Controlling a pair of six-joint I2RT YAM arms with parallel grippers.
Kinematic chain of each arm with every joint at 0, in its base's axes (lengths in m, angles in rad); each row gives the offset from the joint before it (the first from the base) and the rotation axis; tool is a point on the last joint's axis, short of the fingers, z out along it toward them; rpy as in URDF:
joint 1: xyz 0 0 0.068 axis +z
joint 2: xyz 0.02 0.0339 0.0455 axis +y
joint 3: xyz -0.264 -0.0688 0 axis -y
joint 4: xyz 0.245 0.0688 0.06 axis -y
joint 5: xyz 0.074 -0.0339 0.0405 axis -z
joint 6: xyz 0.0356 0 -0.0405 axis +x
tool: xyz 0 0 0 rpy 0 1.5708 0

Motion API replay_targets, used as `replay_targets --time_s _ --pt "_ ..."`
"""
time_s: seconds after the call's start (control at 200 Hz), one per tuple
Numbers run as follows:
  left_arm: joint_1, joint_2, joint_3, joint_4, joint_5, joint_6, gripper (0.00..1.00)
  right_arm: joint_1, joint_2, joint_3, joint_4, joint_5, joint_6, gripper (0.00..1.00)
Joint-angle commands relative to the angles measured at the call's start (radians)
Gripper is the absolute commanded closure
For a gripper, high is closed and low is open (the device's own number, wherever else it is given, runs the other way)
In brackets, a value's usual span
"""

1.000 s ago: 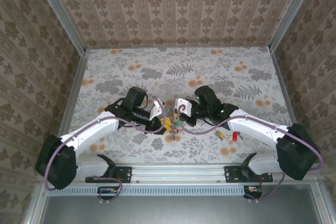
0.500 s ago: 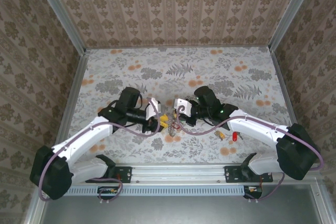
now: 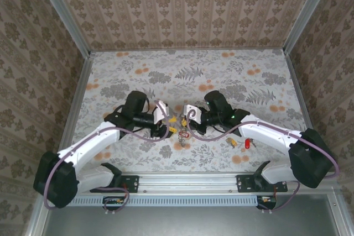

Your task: Put the keys on the keyring

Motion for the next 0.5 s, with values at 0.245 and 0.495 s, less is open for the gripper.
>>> replay_targets --time_s 0.245,0.495 --pt "-0.053 0.061 0.062 -0.135 -0.039 0.101 0.56 -0.01 -0.007 0.006 0.035 -0.028 0.024 1.0" --pt "-0.057 0.037 0.05 -0.139 -0.155 0.099 0.89 -0.01 -0.007 0.004 0.008 -0.02 -0.009 1.0"
